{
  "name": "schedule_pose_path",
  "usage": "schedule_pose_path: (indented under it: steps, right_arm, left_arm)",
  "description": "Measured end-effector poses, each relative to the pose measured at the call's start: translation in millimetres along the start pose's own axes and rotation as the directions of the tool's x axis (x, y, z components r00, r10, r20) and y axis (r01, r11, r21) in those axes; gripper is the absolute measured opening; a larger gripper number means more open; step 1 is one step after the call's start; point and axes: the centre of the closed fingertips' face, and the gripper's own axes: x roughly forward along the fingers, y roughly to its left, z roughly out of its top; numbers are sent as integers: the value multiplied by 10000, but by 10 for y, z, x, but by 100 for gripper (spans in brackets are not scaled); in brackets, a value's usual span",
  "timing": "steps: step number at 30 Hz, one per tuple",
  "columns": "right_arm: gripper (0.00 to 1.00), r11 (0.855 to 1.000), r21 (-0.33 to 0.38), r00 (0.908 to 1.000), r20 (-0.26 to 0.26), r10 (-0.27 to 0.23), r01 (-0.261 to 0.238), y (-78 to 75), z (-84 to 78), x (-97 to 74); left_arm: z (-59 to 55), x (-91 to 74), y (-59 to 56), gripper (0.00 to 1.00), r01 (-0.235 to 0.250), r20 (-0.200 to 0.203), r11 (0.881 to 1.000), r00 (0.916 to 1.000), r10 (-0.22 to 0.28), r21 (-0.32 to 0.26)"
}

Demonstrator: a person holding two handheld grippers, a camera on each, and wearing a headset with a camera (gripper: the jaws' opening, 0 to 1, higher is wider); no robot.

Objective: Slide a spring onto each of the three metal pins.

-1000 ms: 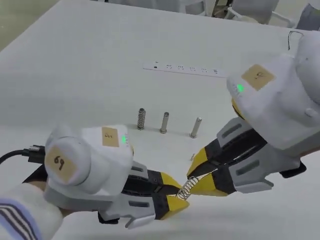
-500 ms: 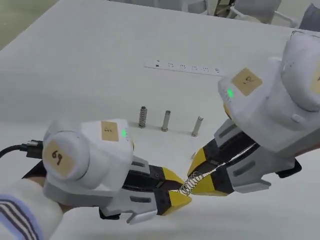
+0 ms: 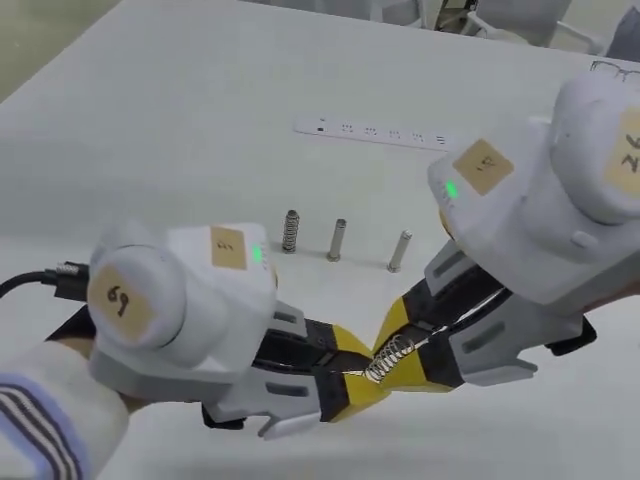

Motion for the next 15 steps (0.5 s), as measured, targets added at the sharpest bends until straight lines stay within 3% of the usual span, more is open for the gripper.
schedule_pose_path:
  steps: [15]
  right_arm:
    - [8, 9999, 152, 10000, -52, 62, -61, 11, 9, 24]
  left_arm:
    - [-24, -15, -5, 3, 0, -20, 9990, 10000, -1, -449]
